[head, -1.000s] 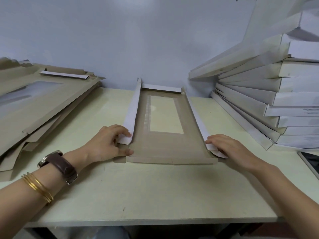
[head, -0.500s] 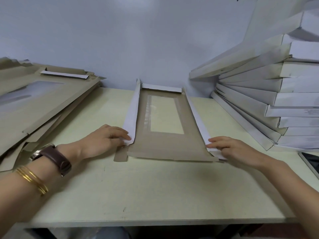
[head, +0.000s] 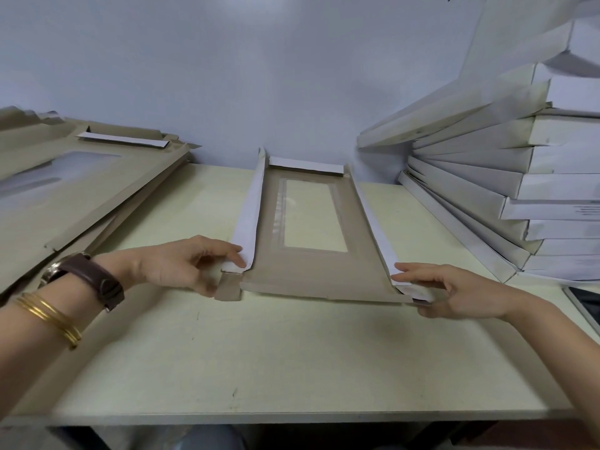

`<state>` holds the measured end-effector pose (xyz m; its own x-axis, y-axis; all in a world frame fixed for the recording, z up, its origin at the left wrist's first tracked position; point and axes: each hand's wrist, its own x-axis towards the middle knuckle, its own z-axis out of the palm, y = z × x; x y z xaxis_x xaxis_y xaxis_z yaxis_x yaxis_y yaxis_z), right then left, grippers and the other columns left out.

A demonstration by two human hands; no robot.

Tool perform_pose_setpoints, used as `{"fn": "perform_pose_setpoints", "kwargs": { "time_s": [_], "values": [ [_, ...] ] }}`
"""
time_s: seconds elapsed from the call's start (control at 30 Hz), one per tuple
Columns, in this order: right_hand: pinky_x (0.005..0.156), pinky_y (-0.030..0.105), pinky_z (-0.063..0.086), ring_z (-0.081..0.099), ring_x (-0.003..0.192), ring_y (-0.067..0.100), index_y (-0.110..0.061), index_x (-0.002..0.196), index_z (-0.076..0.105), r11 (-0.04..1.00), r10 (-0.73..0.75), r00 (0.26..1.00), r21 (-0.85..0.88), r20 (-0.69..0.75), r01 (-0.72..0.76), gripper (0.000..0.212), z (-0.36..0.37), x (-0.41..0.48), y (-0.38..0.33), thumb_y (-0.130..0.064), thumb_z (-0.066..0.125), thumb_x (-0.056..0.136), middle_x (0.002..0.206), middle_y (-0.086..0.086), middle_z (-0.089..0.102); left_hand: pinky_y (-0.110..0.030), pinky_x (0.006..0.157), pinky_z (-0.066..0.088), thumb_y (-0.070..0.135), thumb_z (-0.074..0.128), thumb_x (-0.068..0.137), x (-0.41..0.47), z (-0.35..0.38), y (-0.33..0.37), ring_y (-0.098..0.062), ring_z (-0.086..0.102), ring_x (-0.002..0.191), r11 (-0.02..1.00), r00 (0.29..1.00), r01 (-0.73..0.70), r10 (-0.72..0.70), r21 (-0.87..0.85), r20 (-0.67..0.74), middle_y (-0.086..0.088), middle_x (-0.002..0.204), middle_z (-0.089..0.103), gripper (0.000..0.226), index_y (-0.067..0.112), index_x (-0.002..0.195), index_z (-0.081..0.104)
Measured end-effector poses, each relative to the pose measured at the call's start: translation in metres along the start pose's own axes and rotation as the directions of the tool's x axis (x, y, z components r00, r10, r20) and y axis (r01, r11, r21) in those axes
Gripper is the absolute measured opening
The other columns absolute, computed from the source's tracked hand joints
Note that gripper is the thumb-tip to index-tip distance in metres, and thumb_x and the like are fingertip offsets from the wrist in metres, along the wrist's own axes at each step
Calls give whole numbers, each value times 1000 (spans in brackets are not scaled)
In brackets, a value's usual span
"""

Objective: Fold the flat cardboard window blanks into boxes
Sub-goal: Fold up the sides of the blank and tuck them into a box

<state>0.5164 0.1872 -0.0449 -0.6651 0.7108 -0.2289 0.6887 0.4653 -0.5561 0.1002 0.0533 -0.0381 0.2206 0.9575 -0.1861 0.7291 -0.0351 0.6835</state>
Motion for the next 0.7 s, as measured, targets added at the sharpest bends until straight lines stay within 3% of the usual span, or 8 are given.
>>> {"fn": "perform_pose_setpoints", "kwargs": {
  "time_s": [0.1,0.23,0.33,0.47,0.53,0.57,0.7],
  "values": [
    [102,1,22,25,135,-15,-38,134,52,1000,-8,1000,-6,-10,8,58,1,-1,1,-14,73,85,148,-30,28,-5,96,34,-11,64,80,-1,1,-3,3,34,134,999,1000,2,-2,-37,-7,12,144,38,51,26,116,61],
    [98,-3,23,27,136,-12,-35,133,54,1000,-19,998,-16,-51,19,50,5,0,3,-17,69,89,148,-27,30,-13,106,31,4,70,85,2,7,-7,10,30,135,999,997,-48,48,14,-63,11,140,47,36,27,112,63],
    [100,0,28,34,132,-14,-35,128,59,997,-35,996,69,-83,41,40,6,0,2,-21,66,91,144,-28,37,-1,99,28,15,64,91,4,8,-10,27,34,119,998,994,-65,65,-1,-86,22,133,48,26,33,110,64],
    [99,17,42,55,119,0,-27,114,66,975,-77,993,200,-88,93,25,7,1,8,-13,60,94,134,-17,54,2,91,32,12,53,98,6,5,-12,26,43,112,992,996,-39,30,-116,-81,37,121,52,29,34,104,71],
    [90,16,43,57,110,-3,-29,106,68,967,-58,994,244,-87,78,21,6,0,11,-14,60,94,130,-19,54,-10,105,31,8,47,100,7,5,-13,10,45,126,986,998,-61,56,-157,-36,25,130,57,30,20,115,70],
    [93,18,43,55,115,-5,-29,106,69,964,-49,996,259,-80,68,22,5,0,13,-14,59,95,135,-20,52,-17,110,31,6,45,100,7,5,-13,1,46,129,984,997,-71,68,-165,-21,18,134,56,32,16,122,66],
    [110,30,36,47,128,-3,-29,117,69,948,-13,997,317,-72,35,27,6,-1,14,-16,53,99,142,-23,47,-13,106,35,3,44,100,6,5,-15,-2,50,127,972,996,-81,69,-221,-63,15,132,59,33,13,124,64]
  ]
}}
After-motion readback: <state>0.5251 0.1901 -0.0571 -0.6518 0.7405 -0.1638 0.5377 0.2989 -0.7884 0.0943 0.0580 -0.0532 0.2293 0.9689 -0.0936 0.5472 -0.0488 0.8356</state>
